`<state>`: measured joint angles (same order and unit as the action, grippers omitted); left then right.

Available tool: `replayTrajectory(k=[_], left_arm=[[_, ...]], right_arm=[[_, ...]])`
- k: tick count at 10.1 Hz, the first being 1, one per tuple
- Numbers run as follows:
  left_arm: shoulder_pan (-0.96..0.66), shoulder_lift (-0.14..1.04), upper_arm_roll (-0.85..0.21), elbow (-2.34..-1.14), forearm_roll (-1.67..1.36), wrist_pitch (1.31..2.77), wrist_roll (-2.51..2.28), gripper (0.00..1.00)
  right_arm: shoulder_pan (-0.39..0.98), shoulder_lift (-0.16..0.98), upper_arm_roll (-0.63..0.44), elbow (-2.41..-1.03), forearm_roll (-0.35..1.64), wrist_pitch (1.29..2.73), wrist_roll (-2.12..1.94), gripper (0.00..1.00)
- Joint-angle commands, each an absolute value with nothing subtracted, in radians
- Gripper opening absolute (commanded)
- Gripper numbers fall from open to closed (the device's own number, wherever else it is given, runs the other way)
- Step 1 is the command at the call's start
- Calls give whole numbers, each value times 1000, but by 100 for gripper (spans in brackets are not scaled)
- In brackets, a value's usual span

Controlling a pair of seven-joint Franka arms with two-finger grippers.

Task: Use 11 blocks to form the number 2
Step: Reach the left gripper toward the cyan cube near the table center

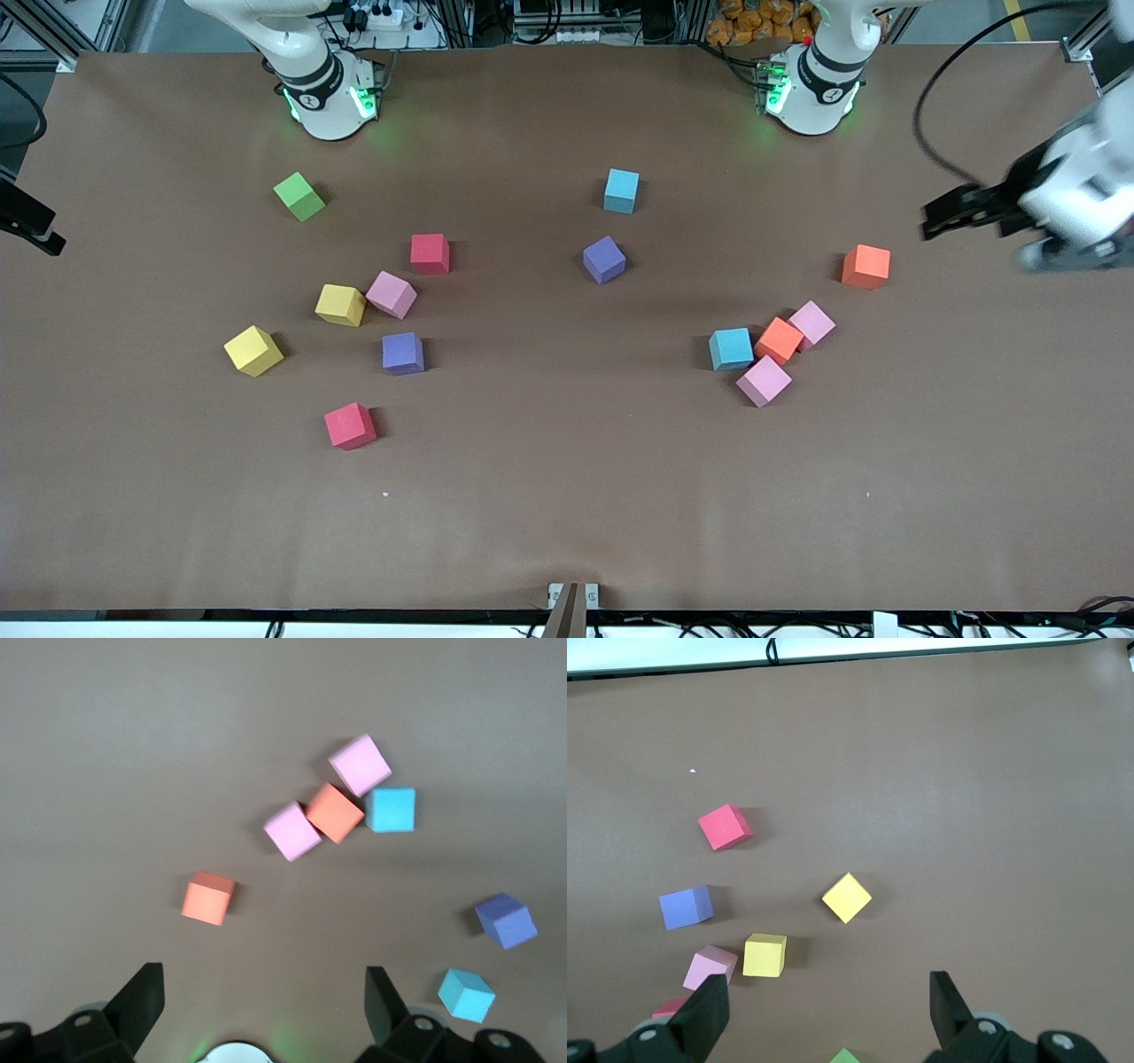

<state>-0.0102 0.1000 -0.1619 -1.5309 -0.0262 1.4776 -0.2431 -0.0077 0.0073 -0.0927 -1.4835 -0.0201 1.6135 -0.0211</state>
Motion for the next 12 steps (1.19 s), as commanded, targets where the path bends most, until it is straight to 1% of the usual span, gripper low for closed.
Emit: replayTrajectory(k=[1,3,5,6,9,11,12], left_arm=[[-115,155,-216,-1598,-23,1564,-479,100],[-161,158,-250,-1710,-25,1695,-591,100],[-182,152,-302,-1800,-21,1732,-699,100],[-181,147,-342,-1854,-20,1765,-710,100],[-187,153,-487,-2047,-20,1935,-732,100],[-189,155,-596,-2188,-37,2127,-736,100],[-196,169,-639,-2216,-54,2181,-742,100]], right_arm=[[2,14,-92,-1470,-25,1606,-17,100],[0,15,-92,-1471,-25,1606,-17,100],[3,29,-92,-1471,-26,1606,-18,100],[5,34,-91,-1471,-26,1605,-17,100],[47,69,-91,-1471,-26,1601,-15,100],[51,84,-91,-1473,-26,1595,-17,100],[54,98,-91,-1473,-26,1592,-17,100]])
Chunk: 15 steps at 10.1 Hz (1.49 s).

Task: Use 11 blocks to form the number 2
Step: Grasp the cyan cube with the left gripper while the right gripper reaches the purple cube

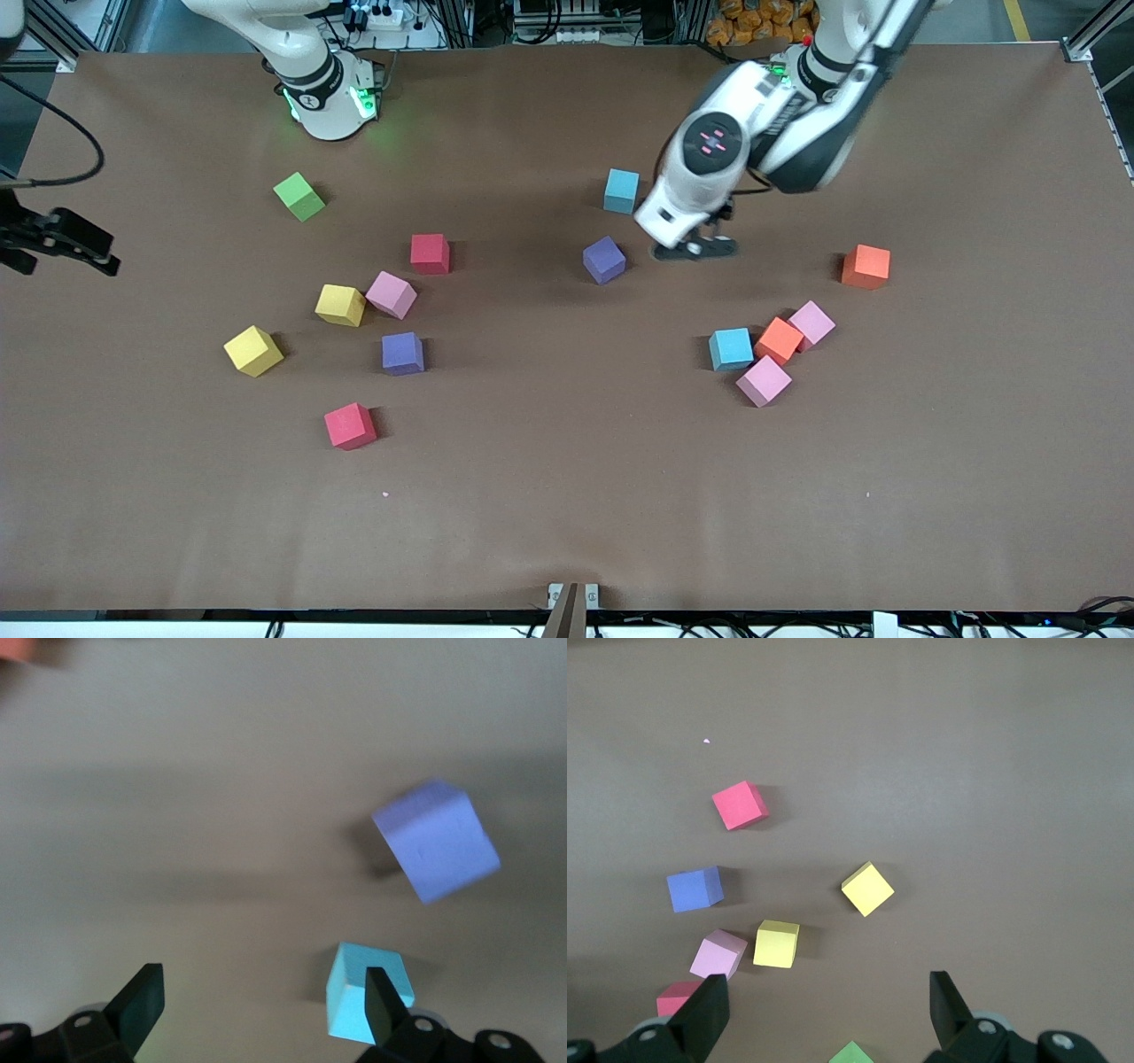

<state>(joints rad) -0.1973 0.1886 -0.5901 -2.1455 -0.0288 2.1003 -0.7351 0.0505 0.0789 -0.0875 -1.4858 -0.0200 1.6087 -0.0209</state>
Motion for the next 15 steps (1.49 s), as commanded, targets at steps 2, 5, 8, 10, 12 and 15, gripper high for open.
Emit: replayTrajectory(k=[2,5,8,10,12,15], left_arm=[[-222,210,-692,-2236,-60,2229,-770,100],[-262,260,-693,-2243,-48,2291,-770,100],[-284,302,-692,-2287,-23,2398,-772,100],[-287,305,-693,-2304,-23,2399,-773,100],[-287,317,-693,-2313,-23,2398,-775,100],[-302,353,-692,-2313,-17,2401,-787,100]], right_arm=[[52,121,-91,-1473,-26,1591,-18,100],[84,246,-89,-1470,-8,1598,-14,100],[173,366,-89,-1471,29,1600,-14,100],[260,423,-89,-1514,101,1705,-2,100],[326,431,-89,-1639,107,1877,72,100],[411,417,-91,-1774,104,1950,155,100]])
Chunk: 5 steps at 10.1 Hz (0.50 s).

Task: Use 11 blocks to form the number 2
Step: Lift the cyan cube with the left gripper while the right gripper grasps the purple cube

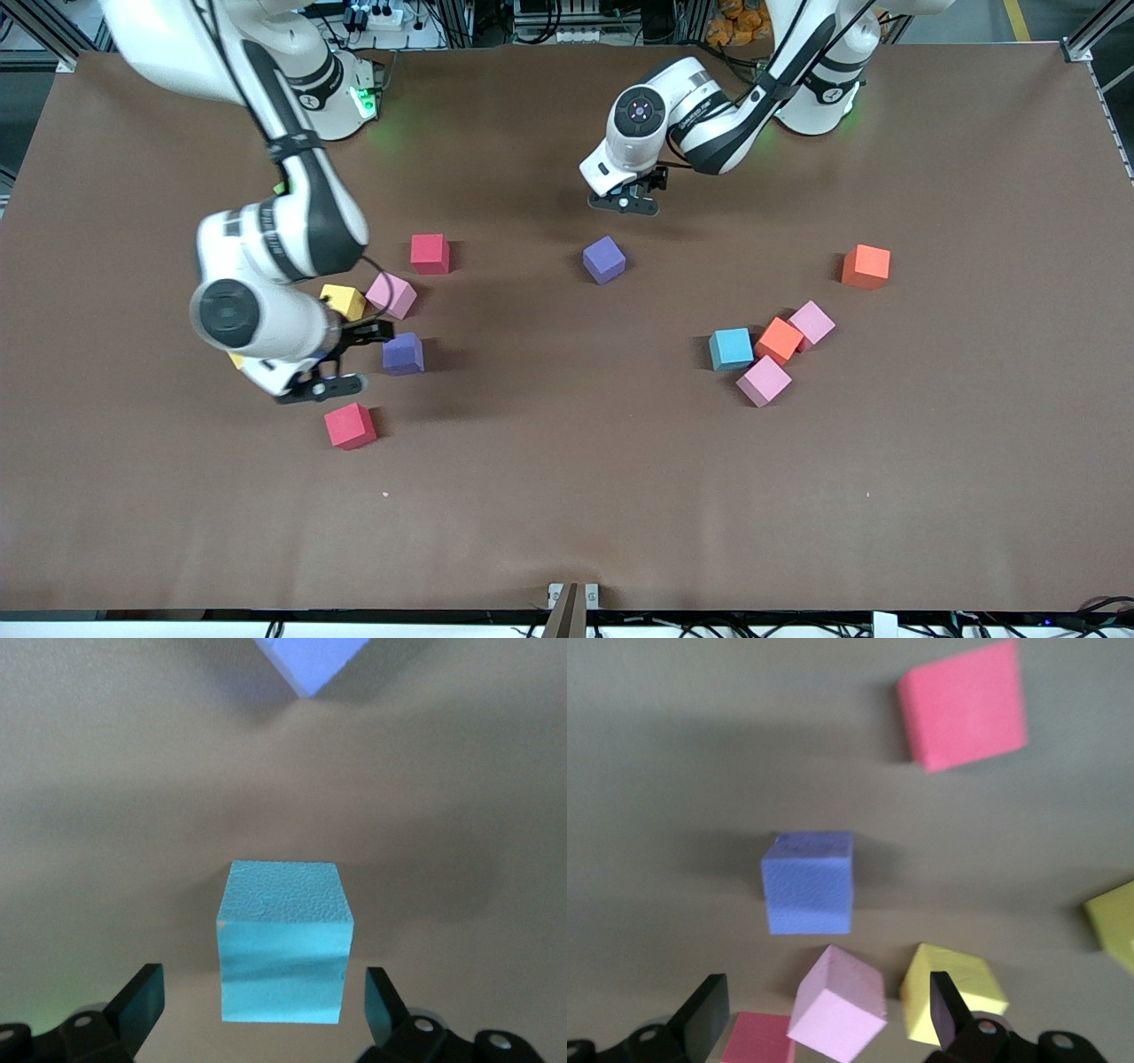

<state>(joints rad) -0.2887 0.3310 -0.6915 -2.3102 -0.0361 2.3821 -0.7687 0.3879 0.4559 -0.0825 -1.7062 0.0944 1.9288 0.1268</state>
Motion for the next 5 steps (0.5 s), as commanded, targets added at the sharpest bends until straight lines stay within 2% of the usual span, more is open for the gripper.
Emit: replayTrajectory(k=[1,5], left_arm=[[-307,359,-692,-2315,7,2401,-802,100],[-305,420,-692,-2313,63,2450,-825,100]], right_arm=[[420,416,-91,-1805,103,1988,155,100],[419,428,-91,-1914,100,2220,156,100]])
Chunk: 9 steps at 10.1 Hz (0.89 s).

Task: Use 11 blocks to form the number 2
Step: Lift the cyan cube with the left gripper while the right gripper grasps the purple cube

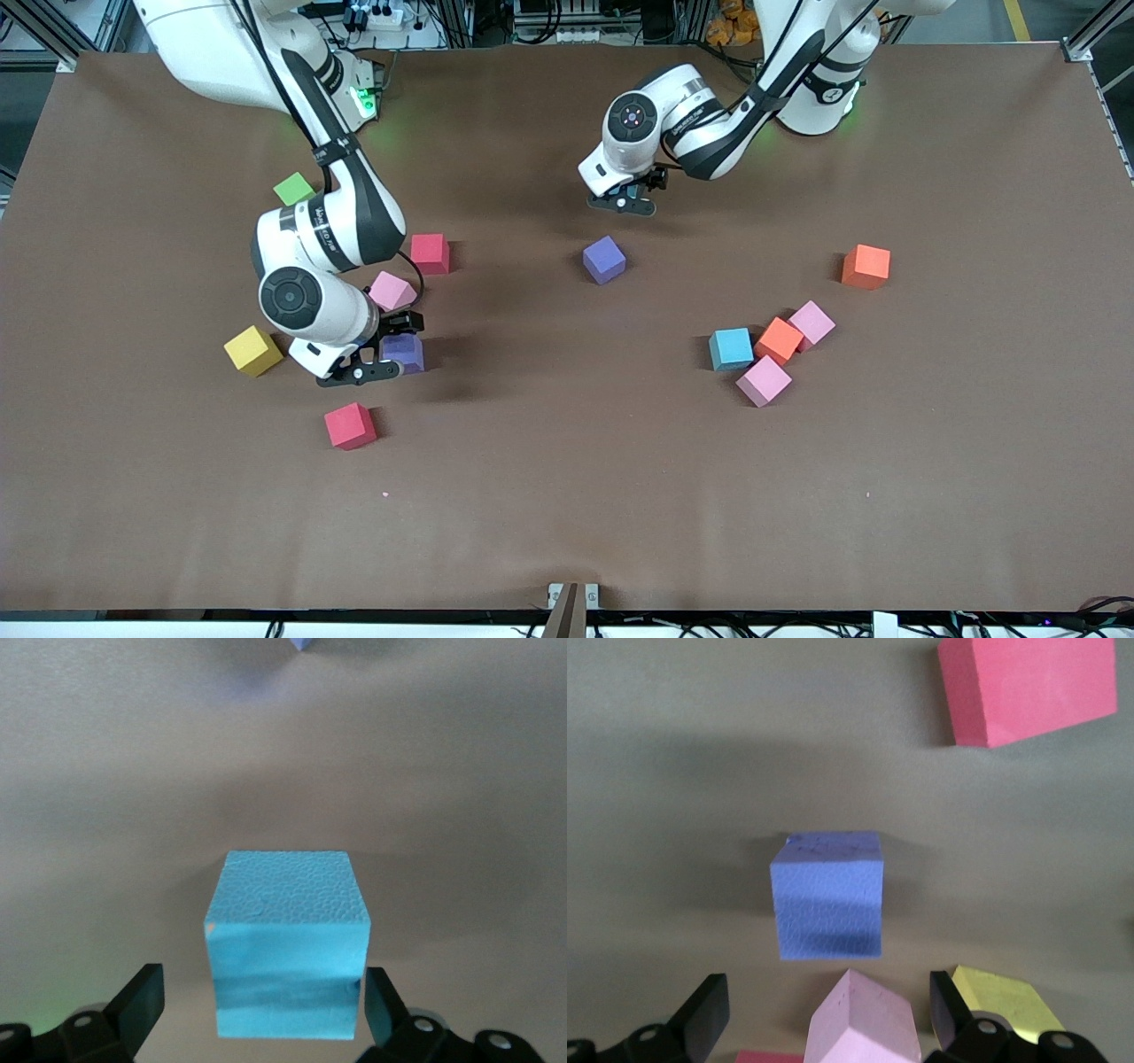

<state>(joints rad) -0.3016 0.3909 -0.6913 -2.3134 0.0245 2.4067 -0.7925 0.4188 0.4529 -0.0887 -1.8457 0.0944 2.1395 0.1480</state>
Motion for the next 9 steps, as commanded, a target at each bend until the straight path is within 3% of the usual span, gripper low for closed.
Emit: replayTrajectory(k=[1,2,5,9], left_arm=[[-305,428,-690,-2310,78,2451,-830,100],[-302,426,-690,-2303,89,2451,-831,89],[-307,428,-692,-2281,89,2451,-866,35],[-379,468,-695,-2180,87,2450,-1099,35]], right_arm=[[414,431,-92,-1954,101,2291,160,100],[408,440,-91,-1959,101,2310,169,100],[422,468,-91,-1954,101,2342,183,100],[420,517,-91,-1948,104,2421,193,100]])
